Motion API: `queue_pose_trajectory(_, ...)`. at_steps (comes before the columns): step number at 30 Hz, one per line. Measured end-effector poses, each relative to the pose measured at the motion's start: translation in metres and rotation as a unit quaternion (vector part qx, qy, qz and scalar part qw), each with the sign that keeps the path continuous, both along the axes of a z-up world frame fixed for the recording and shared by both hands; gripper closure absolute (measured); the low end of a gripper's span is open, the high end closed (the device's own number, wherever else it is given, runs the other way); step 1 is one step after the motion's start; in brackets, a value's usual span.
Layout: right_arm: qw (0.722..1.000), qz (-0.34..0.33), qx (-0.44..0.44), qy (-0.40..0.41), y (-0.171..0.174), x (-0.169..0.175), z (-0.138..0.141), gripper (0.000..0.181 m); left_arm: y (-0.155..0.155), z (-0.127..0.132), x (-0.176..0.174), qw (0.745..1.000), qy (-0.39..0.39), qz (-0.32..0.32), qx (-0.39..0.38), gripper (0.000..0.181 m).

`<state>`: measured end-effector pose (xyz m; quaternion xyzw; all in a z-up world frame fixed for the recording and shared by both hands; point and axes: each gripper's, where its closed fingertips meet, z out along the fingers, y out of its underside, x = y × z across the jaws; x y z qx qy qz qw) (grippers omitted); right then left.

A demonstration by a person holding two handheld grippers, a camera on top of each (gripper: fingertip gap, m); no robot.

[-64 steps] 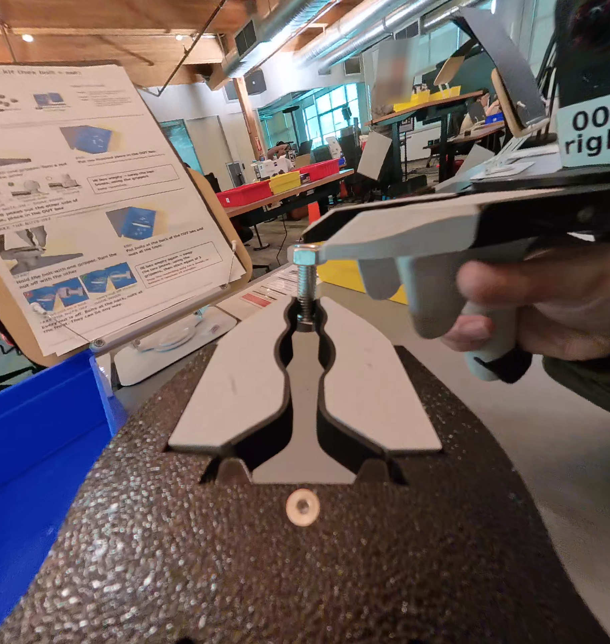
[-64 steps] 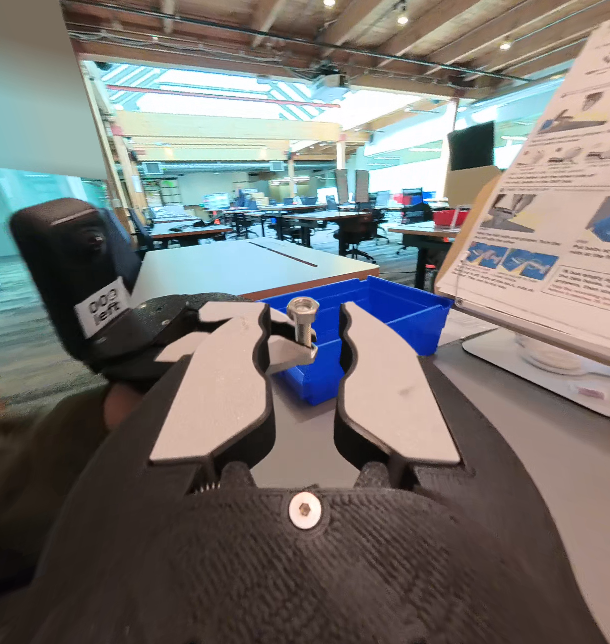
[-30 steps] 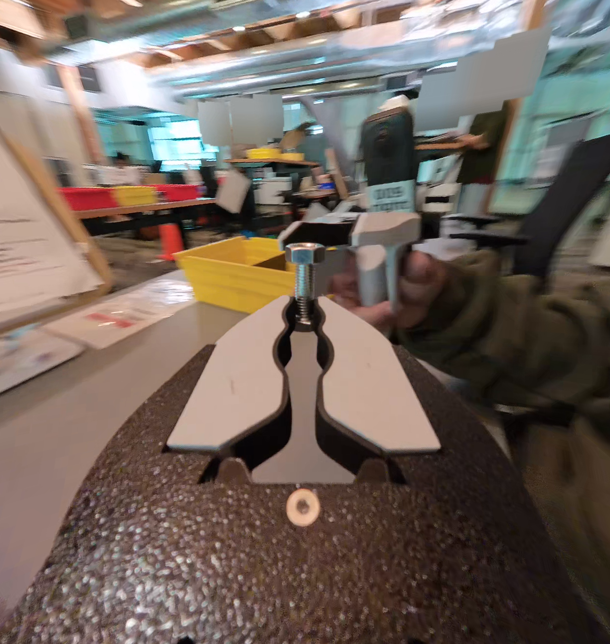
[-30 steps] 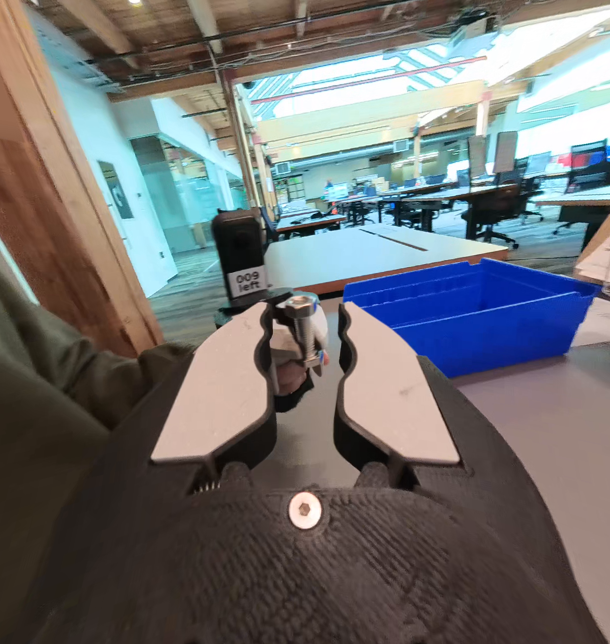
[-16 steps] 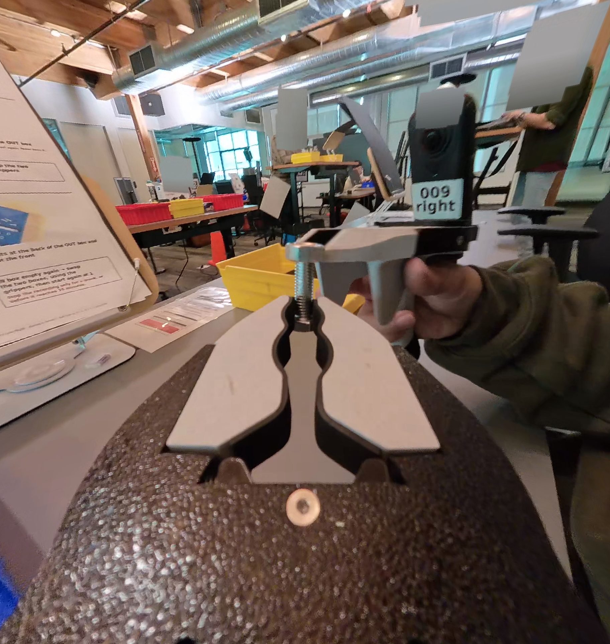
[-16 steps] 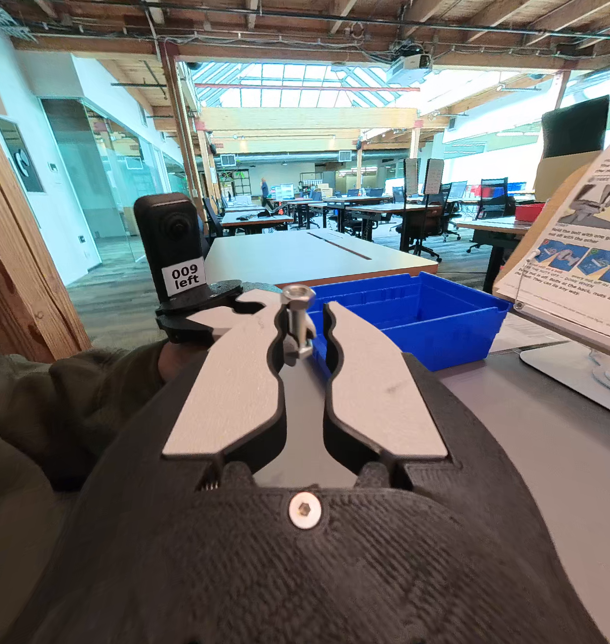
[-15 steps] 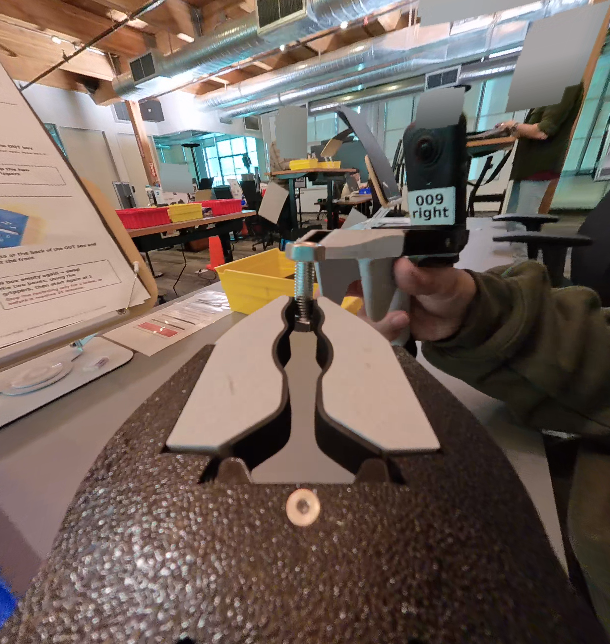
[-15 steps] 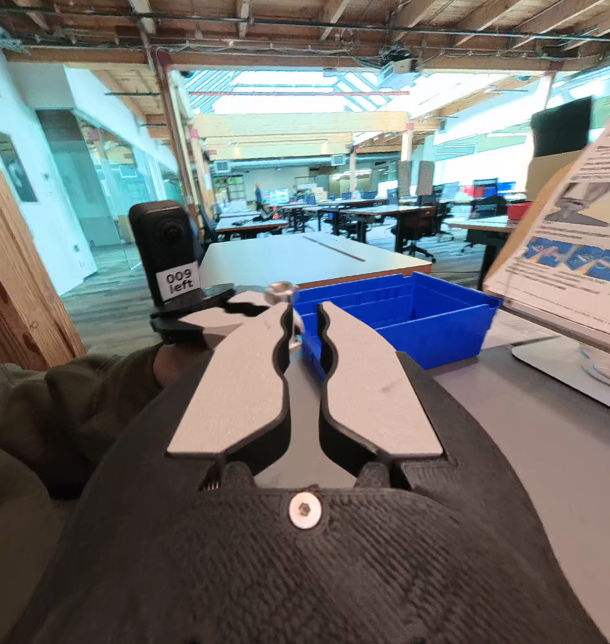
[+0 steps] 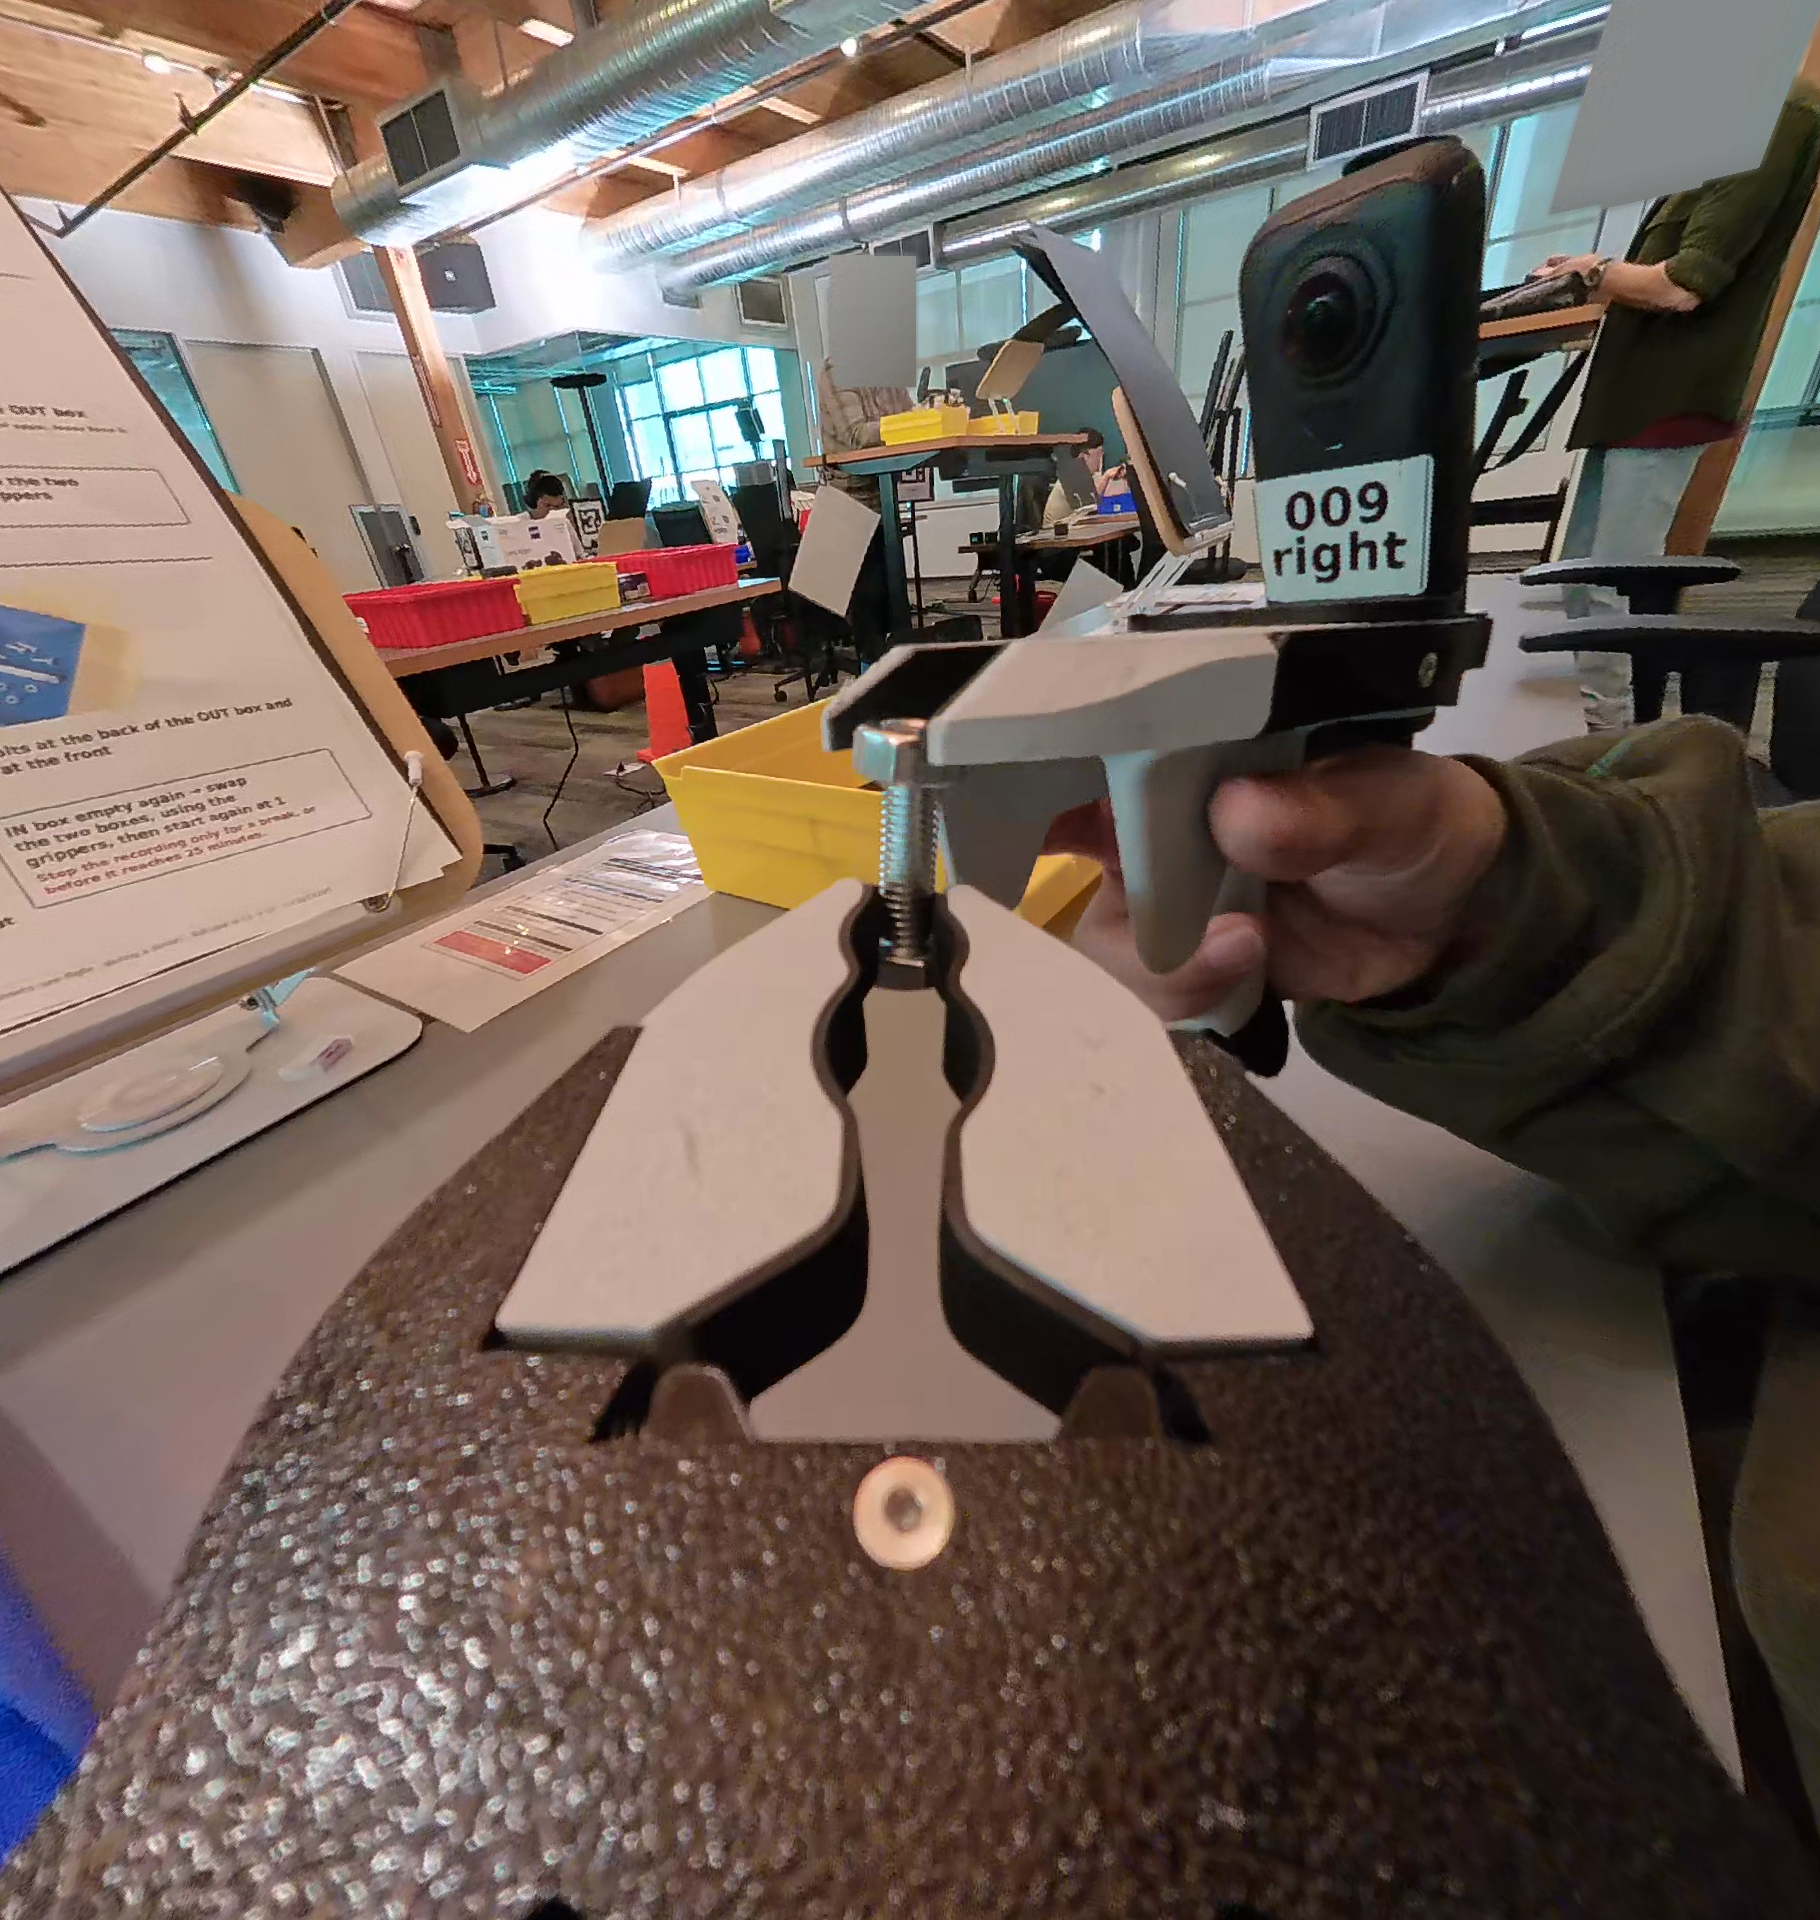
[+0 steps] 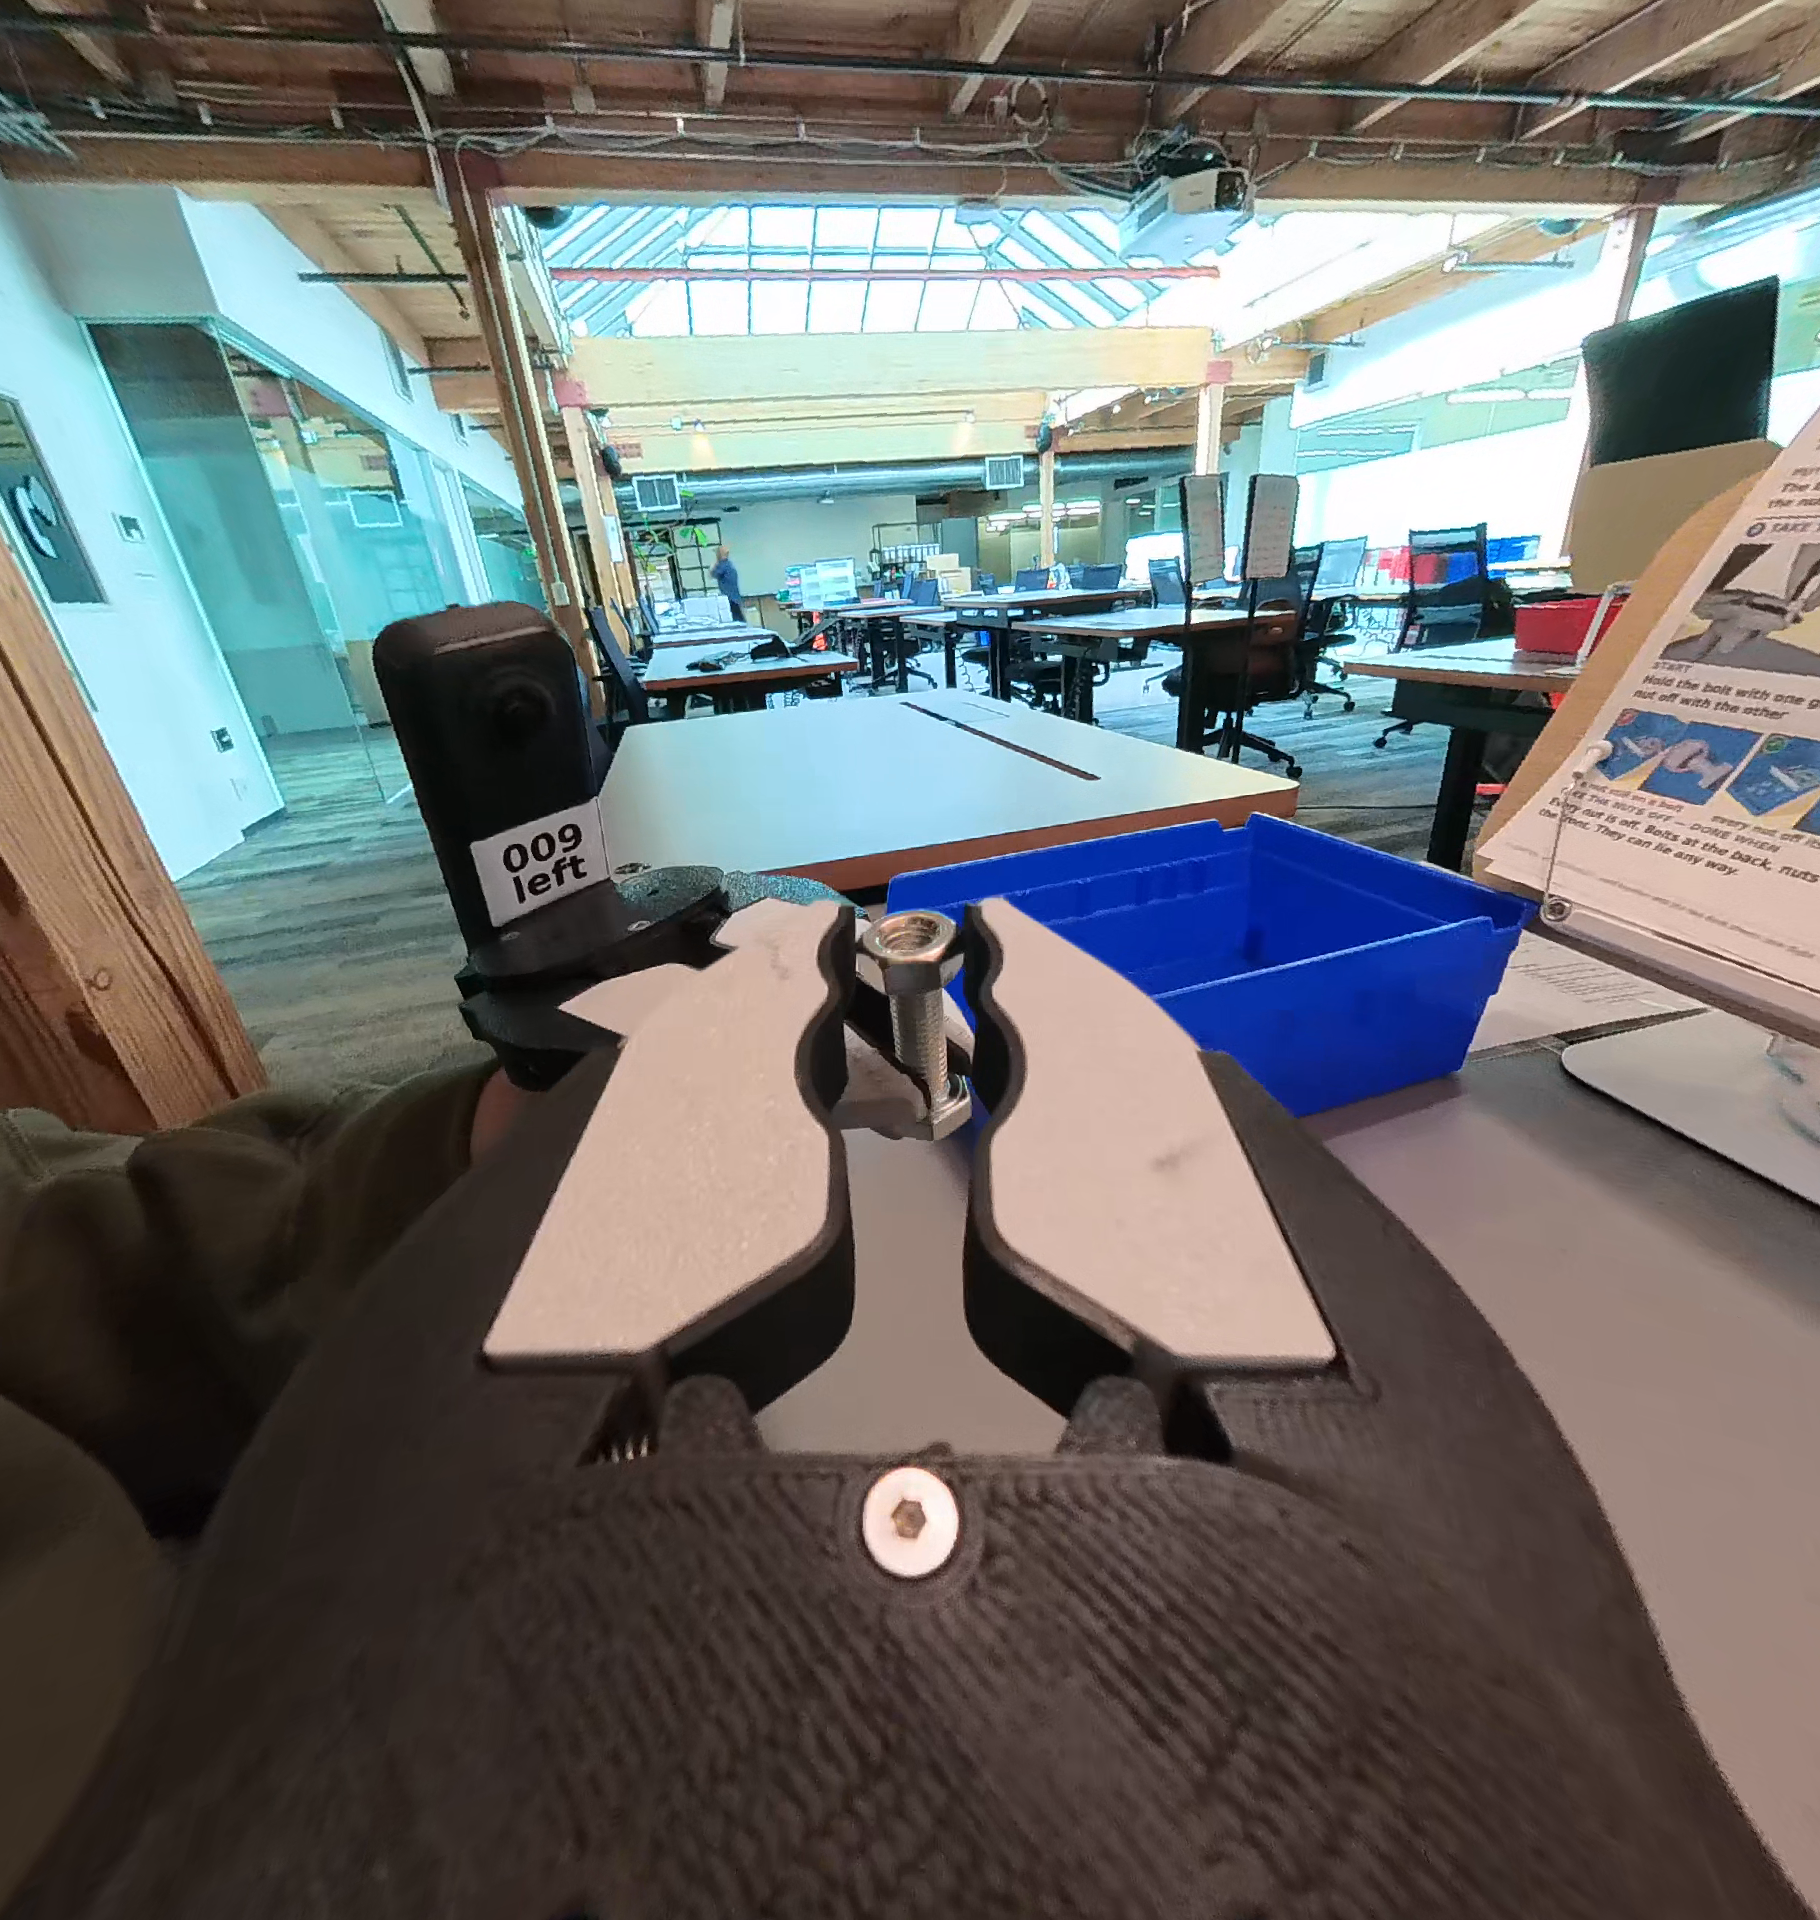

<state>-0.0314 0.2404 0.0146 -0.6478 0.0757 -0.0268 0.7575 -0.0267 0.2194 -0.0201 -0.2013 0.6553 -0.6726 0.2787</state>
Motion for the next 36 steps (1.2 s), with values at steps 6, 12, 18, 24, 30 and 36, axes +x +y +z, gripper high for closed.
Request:
queue_pose_trajectory(6,0.999,0.048,0.002,-0.019,-0.008,-0.010,0.004,0.162,-0.007,-0.002,-0.009,0.999,0.000,-0.049,0.002,0.172)
queue_pose_trajectory(12,0.993,-0.105,0.052,0.010,-0.064,0.051,0.021,0.162,-0.003,-0.005,-0.009,0.999,0.008,-0.048,0.008,0.172)
queue_pose_trajectory(18,0.849,-0.499,-0.167,0.056,-0.238,0.177,-0.065,0.162,-0.002,-0.009,-0.008,0.999,0.021,-0.044,0.005,0.172)
queue_pose_trajectory(24,0.784,-0.550,-0.273,0.095,-0.302,0.218,-0.123,0.162,-0.009,-0.013,0.000,0.998,0.038,-0.045,0.002,0.172)
queue_pose_trajectory(30,0.791,-0.545,-0.273,0.053,-0.274,0.203,-0.102,0.137,-0.010,-0.025,0.005,0.998,0.059,-0.034,0.008,0.172)
queue_pose_trajectory(36,0.911,-0.326,-0.251,0.024,-0.135,0.125,-0.074,0.131,-0.012,-0.033,0.016,0.997,0.073,-0.025,0.004,0.172)
